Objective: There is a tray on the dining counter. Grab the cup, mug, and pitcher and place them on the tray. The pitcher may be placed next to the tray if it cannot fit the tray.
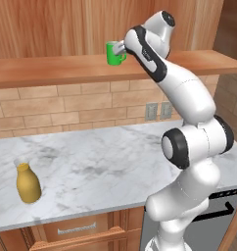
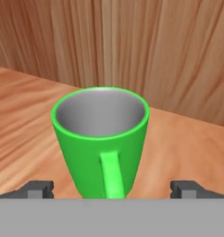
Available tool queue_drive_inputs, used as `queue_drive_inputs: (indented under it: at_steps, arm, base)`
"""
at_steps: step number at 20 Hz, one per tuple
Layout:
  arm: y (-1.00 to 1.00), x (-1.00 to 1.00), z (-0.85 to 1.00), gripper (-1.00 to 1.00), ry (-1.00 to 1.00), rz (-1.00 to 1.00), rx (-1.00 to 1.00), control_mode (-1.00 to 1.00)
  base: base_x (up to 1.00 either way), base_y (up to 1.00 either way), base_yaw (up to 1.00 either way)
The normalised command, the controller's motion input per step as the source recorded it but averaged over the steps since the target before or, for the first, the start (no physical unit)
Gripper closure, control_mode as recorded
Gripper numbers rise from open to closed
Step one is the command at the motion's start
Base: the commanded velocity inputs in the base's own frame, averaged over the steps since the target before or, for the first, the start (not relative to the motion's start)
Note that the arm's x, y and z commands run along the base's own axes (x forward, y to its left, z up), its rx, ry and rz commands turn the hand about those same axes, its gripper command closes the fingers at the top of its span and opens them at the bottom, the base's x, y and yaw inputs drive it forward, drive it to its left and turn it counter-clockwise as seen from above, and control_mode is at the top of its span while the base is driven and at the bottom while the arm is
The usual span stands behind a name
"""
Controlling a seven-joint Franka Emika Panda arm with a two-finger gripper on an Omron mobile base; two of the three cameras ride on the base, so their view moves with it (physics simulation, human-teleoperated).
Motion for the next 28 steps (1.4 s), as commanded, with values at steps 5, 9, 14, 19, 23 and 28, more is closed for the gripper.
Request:
queue_drive_inputs:
  at_steps: [5, 9, 14, 19, 23, 28]
  arm:
    - [0.02, 0.26, -0.05, -1.00, 0.00, 0.00, 0.00, -1.00]
    - [0.04, 0.13, 0.00, 1.00, 0.00, 0.00, 0.00, -1.00]
    - [0.01, 0.03, 0.00, 1.00, 0.00, 0.01, 0.00, -1.00]
    - [0.00, -0.02, 0.00, 1.00, 0.00, 0.00, 0.00, -1.00]
    - [-0.05, -0.20, 0.00, 1.00, 0.00, -0.04, 0.00, -1.00]
    - [-0.19, -0.38, 0.00, 1.00, -0.04, -0.08, 0.00, -1.00]
  base:
    - [0.00, 0.00, 0.00]
    - [0.00, 0.00, 0.00]
    - [0.00, 0.00, 0.00]
    - [0.00, 0.00, 0.00]
    - [0.00, 0.00, 0.00]
    - [0.00, 0.00, 0.00]
